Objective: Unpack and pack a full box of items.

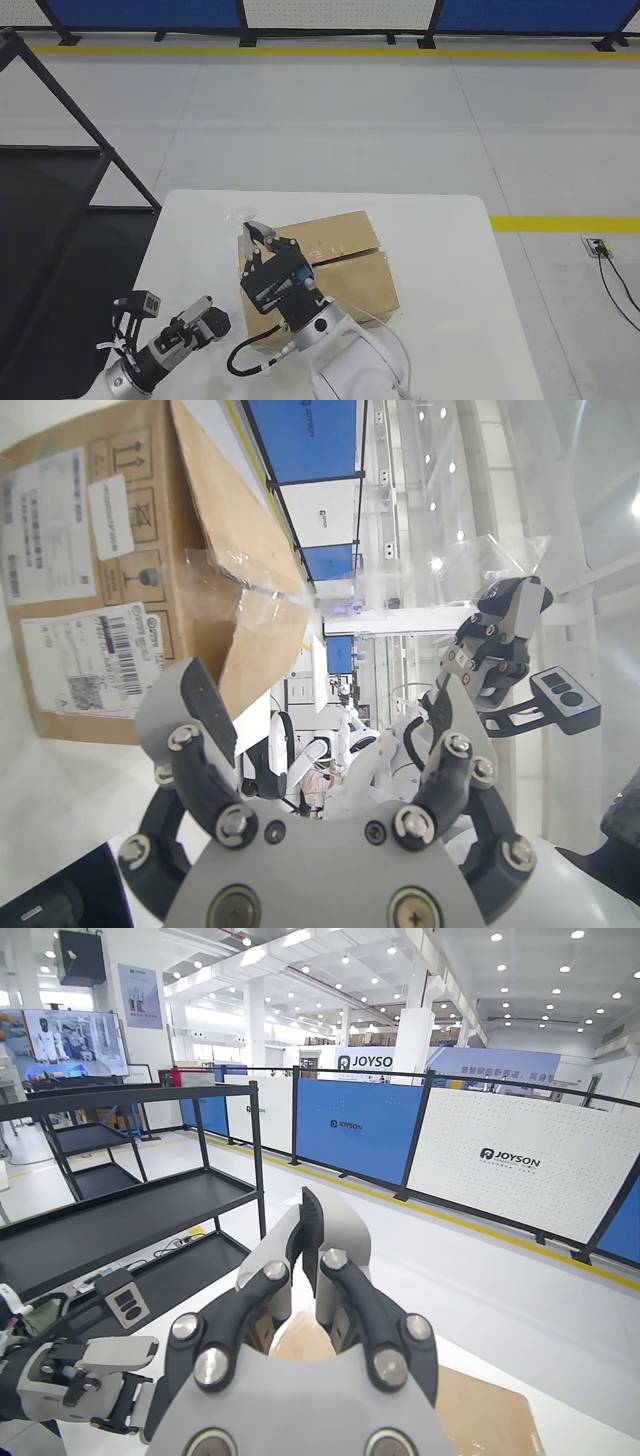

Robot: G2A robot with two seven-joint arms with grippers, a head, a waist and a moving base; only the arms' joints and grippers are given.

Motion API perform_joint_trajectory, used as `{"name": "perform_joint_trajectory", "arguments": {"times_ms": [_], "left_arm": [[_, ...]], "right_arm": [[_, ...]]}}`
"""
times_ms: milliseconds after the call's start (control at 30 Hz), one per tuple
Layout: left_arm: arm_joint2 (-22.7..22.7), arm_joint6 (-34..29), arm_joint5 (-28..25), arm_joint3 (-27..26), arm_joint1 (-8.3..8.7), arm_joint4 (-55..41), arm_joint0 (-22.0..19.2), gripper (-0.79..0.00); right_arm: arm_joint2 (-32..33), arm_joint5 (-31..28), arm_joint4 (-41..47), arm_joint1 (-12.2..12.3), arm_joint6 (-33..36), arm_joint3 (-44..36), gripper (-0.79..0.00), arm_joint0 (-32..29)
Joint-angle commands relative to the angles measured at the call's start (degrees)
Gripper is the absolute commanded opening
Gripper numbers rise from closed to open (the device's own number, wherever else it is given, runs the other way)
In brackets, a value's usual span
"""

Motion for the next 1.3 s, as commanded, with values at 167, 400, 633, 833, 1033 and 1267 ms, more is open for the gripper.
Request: {"name": "perform_joint_trajectory", "arguments": {"times_ms": [167, 400, 633, 833, 1033, 1267], "left_arm": [[5.46, -1.28, -0.07, 3.97, 0.3, 0.61, -3.54, 0.0], [8.55, 1.45, 0.53, 6.61, 0.47, 1.65, -5.57, 0.0], [9.34, 2.84, 0.83, 7.21, 0.77, 1.5, -5.72, 0.0], [9.82, 3.43, 1.17, 7.73, 1.07, 1.75, -5.78, 0.0], [10.24, 4.06, 1.6, 7.89, 1.35, 1.58, -5.93, 0.0], [10.5, 4.91, 1.36, 7.59, 1.65, 1.3, -5.92, 0.0]], "right_arm": [[1.96, -1.59, -0.8, 0.49, -2.02, -1.97, -0.785, -3.62], [2.18, -3.23, -1.32, 0.42, -3.79, -1.54, -0.785, -3.77], [1.42, -5.04, -2.44, 0.15, -7.26, -0.48, -0.785, -2.53], [1.39, -5.72, -2.2, -0.05, -9.16, 0.15, -0.785, -2.25], [0.95, -6.76, -1.86, -0.28, -9.7, 0.27, -0.785, -1.93], [0.65, -8.09, -1.73, -0.47, -10.48, 0.47, -0.785, -1.73]]}}
